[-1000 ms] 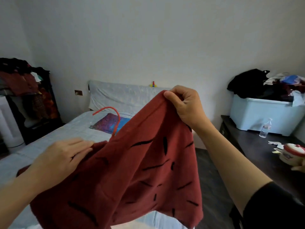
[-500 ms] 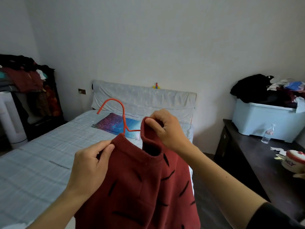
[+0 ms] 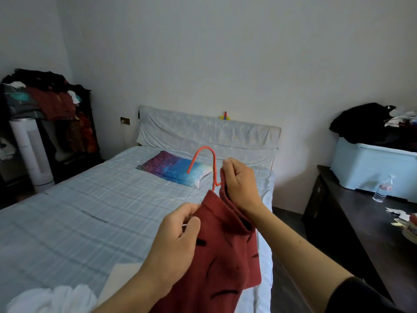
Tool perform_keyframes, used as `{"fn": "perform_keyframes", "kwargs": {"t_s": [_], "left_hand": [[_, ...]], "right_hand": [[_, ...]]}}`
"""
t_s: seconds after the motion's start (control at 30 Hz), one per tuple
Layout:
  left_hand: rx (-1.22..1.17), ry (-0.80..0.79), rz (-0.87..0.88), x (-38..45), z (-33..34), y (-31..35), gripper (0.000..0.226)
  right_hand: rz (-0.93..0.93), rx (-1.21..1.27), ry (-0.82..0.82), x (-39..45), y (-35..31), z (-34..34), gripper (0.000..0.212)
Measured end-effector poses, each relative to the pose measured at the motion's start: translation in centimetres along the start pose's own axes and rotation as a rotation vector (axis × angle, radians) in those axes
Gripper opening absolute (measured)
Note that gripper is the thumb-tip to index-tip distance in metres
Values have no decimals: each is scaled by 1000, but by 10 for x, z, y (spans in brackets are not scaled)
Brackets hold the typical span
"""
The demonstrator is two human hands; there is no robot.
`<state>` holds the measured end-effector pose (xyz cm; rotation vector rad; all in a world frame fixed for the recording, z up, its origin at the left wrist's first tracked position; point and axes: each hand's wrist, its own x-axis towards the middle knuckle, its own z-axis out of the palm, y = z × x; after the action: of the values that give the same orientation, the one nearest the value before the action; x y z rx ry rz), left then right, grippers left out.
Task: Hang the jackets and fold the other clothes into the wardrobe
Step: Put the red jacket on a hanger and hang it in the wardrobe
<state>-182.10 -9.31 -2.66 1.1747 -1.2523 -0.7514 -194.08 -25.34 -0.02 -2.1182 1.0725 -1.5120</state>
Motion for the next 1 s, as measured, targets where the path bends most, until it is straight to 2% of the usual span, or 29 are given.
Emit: {"fn": "perform_keyframes", "kwargs": {"t_s": [0.07,0.17,0.23,0.3,0.37,0.43,0.5,0.6,0.7,0.8,0.9,1.0], "left_hand": [[-132,-50,-87,5,-1,9,20],[-107,-1,-60,11,-3,16,9],[-71,78,-36,11,-1,15,14],[-50,124,-35,11,1,12,15],[-36,145,-54,10,1,8,15],[-8,136,-63,8,1,6,14],[-27,115,-72,7,3,5,14],[-139,93,-122,8,6,4,10],[-284,72,-177,7,16,5,12],[-244,99,-124,4,32,3,13],[-175,123,-45,-2,43,-1,18],[-149,19,8,-4,39,4,29]], "right_hand": [[-11,70,-7,5,-4,-4,40],[-26,129,-81,4,-12,-10,39],[-39,144,-215,0,-13,-16,32],[-47,129,-423,-4,-13,-23,27],[-104,12,-603,-7,-13,-30,37],[-167,-98,-667,-13,-14,-30,51],[-191,-115,-648,-19,-13,-29,58],[-176,-2,-599,-26,-13,-28,50],[-139,106,-483,-30,-14,-22,45],[-17,260,-383,-33,-14,-11,32],[43,348,-377,-32,-14,-8,24],[32,444,-363,-30,-19,-18,26]]}}
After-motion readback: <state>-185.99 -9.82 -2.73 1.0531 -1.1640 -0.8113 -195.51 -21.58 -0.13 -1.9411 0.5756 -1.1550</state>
